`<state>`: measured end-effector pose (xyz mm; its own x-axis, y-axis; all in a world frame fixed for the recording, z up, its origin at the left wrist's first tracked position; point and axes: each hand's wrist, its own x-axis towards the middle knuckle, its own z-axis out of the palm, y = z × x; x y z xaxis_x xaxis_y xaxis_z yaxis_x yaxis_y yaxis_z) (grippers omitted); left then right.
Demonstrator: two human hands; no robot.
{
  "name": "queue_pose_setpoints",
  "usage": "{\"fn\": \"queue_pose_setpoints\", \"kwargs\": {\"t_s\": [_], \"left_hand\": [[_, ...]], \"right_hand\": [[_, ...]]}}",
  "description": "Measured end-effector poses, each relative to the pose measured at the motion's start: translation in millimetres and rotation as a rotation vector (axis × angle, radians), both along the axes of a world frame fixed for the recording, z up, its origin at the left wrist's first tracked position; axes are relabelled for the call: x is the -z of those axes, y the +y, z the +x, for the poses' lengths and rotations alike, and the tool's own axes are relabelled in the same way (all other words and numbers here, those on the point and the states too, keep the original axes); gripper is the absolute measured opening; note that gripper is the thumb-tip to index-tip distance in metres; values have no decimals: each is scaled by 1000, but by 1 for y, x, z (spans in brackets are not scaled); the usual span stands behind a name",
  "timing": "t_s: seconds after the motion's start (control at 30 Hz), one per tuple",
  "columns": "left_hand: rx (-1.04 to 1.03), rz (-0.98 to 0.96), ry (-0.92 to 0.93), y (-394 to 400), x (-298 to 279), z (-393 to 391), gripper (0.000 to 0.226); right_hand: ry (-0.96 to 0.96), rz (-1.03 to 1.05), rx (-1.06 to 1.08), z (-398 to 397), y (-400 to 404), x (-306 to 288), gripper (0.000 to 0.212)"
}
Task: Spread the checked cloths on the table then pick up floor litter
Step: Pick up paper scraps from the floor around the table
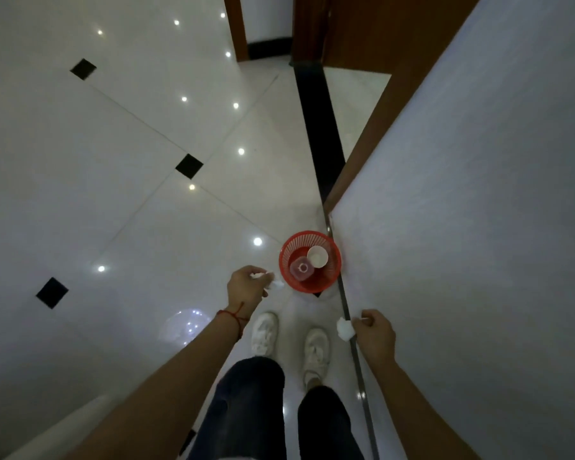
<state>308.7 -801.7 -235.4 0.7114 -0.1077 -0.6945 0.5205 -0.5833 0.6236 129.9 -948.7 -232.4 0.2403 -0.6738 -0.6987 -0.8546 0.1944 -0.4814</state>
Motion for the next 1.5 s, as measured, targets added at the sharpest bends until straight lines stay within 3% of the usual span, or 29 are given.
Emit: {"fn": "queue_pose_setpoints", "kwargs": {"t_s": [0.1, 0.2, 0.47, 0.63, 0.77, 0.83, 0.93, 1.13, 1.33, 1.5], "left_hand": [[-33, 22, 72, -24, 55, -3, 22], [9, 54, 115, -44, 120, -6, 21], [64, 107, 143, -86, 266, 3, 31], [111, 139, 168, -111, 334, 13, 39], [87, 71, 250, -123, 349, 16, 47], [137, -1, 291, -125, 338, 14, 45], [324, -39, 211, -114, 309, 8, 39], [532, 227, 151, -47, 244, -2, 43], [469, 211, 115, 25, 137, 18, 34], [269, 187, 99, 92, 57, 34, 30]], "right_hand": [[15, 6, -41, 24, -15, 52, 2], [36, -13, -59, 48, -27, 116, 19], [147, -35, 15, 75, -52, 276, 24], [137, -43, 31, 84, -61, 341, 26], [120, -20, 15, 81, -59, 361, 37], [132, -5, -13, 75, -57, 358, 42], [153, 45, -6, 66, -51, 342, 47], [155, 66, -55, 66, -33, 258, 42], [92, -9, -192, 85, -22, 135, 37], [75, -40, -371, 95, 1, 41, 37]]}}
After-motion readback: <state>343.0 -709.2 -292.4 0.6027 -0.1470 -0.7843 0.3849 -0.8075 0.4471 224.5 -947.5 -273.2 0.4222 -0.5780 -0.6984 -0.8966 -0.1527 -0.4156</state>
